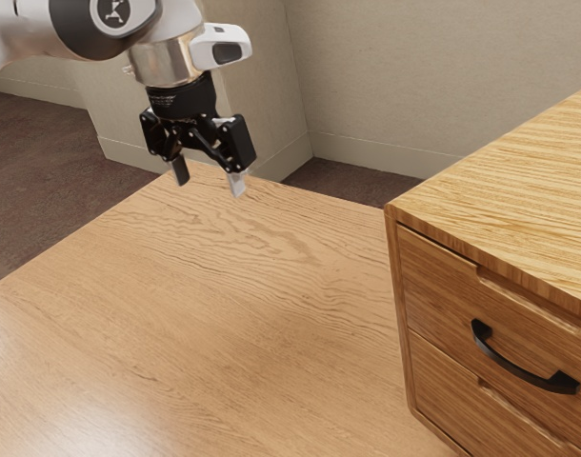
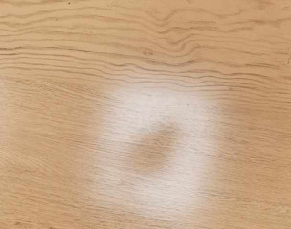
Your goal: Pull the drawer handle with one arm to open the drawer
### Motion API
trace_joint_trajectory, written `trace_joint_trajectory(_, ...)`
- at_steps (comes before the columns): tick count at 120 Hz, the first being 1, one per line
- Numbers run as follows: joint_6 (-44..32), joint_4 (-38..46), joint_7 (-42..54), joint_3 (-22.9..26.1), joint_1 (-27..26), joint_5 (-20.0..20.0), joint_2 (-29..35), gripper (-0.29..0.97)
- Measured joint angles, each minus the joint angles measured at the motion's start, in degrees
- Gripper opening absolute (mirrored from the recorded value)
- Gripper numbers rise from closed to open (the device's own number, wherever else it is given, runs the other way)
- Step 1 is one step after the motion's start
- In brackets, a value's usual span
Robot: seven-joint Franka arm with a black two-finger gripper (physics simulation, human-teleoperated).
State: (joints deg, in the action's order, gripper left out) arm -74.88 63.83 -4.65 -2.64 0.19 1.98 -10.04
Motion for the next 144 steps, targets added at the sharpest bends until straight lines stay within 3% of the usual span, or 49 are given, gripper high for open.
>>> trace_joint_trajectory(23,0.05,0.00,0.07,0.00,0.16,-1.02,0.28,0.68)
trace_joint_trajectory(43,0.44,-1.13,3.99,-0.80,1.12,-1.45,12.50,0.68)
trace_joint_trajectory(48,0.52,-0.97,6.13,0.93,3.23,-1.84,13.41,0.68)
trace_joint_trajectory(57,0.21,-0.83,11.90,8.19,5.70,-2.24,13.47,0.68)
trace_joint_trajectory(76,-3.01,-0.71,26.81,18.82,-4.62,-0.66,10.26,0.68)
trace_joint_trajectory(96,-5.21,-0.68,41.65,22.26,-19.88,0.77,9.62,0.68)
trace_joint_trajectory(104,-8.27,7.36,46.52,23.46,-22.13,1.28,15.30,0.68)
trace_joint_trajectory(112,-15.47,25.08,50.91,23.71,-9.44,1.67,24.89,0.67)
trace_joint_trajectory(118,-22.05,37.19,53.91,24.01,-5.85,1.84,30.59,0.68)
trace_joint_trajectory(127,-33.02,49.94,57.95,24.13,-7.03,2.02,35.82,0.68)
trace_joint_trajectory(144,-49.45,59.22,64.40,24.70,-11.55,3.38,38.74,0.68)
